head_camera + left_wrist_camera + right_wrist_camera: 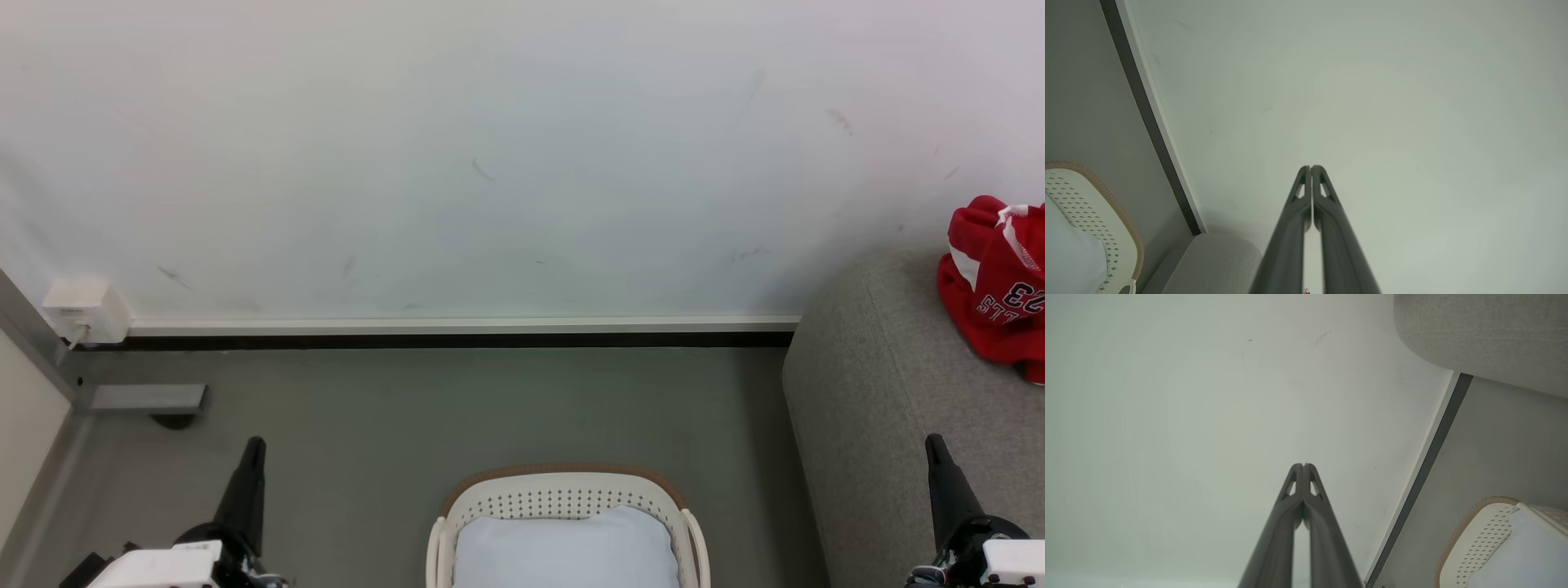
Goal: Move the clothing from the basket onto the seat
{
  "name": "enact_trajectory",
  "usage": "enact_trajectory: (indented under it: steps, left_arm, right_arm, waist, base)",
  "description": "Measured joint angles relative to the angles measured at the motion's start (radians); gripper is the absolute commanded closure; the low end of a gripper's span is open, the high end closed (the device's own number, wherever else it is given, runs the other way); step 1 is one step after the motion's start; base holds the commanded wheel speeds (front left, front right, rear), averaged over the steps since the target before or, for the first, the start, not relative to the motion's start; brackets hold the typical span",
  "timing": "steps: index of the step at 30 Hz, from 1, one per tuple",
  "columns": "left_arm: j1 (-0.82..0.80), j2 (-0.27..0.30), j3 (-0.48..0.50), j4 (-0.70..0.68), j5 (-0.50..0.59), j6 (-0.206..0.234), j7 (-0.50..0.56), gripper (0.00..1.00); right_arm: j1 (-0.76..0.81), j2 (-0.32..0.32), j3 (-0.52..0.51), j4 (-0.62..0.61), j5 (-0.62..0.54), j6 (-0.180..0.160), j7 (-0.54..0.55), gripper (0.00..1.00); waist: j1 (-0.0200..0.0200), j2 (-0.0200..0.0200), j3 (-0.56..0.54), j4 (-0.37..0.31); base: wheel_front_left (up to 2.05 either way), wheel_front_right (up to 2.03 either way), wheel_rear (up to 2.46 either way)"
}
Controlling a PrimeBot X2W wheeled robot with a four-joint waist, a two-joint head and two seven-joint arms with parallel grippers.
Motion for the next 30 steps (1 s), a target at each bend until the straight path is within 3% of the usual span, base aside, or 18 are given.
enact_trajectory:
  steps: [30]
  left_arm:
    - [0.000,0.000,0.000,0.000,0.000,0.000,0.000,1.00]
  right_arm:
    - [0.000,0.000,0.000,0.000,0.000,0.000,0.000,1.00]
  waist:
    - [0.0000,0.0000,0.000,0.000]
  base:
    - [0.00,0.00,0.00]
